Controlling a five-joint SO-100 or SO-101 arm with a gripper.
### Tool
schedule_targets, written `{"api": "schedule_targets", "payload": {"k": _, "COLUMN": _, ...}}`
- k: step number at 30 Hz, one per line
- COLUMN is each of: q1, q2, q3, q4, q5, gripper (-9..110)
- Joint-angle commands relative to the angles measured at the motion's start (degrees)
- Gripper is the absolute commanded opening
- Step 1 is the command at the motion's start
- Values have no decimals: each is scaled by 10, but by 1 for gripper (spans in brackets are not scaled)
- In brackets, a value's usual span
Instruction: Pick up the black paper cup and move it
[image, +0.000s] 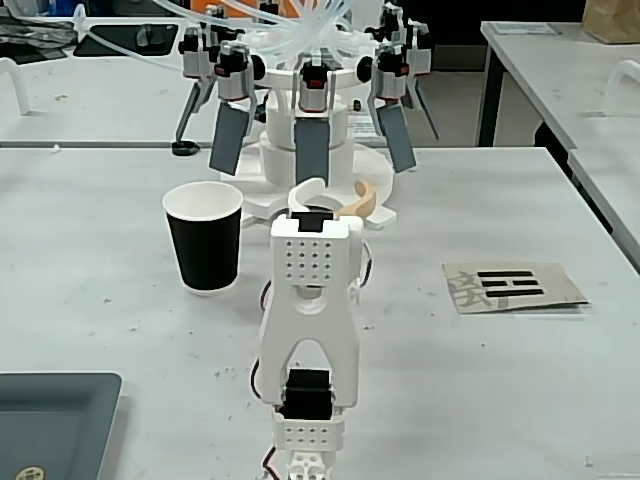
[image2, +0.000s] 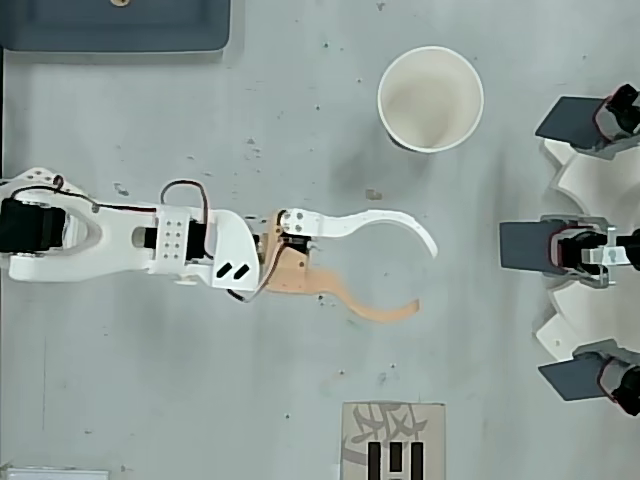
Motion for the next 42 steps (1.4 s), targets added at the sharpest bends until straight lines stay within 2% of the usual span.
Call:
{"api": "schedule_targets", "payload": {"k": 1, "q1": 4, "q2": 51, "q3": 19, "q4": -14, "q5": -3, "gripper": 10}}
{"api": "schedule_targets", "payload": {"k": 16, "q1": 4, "q2": 168, "q3": 181, "q4": -49, "q5": 7, "gripper": 14}}
{"api": "schedule_targets", "payload": {"k": 34, "q1": 2, "q2": 257, "q3": 372, "q4": -138, "q5": 57, "gripper": 31}}
{"api": "schedule_targets", "payload": {"k": 42, "q1": -6, "q2": 268, "q3": 401, "q4": -155, "q5": 63, "gripper": 39}}
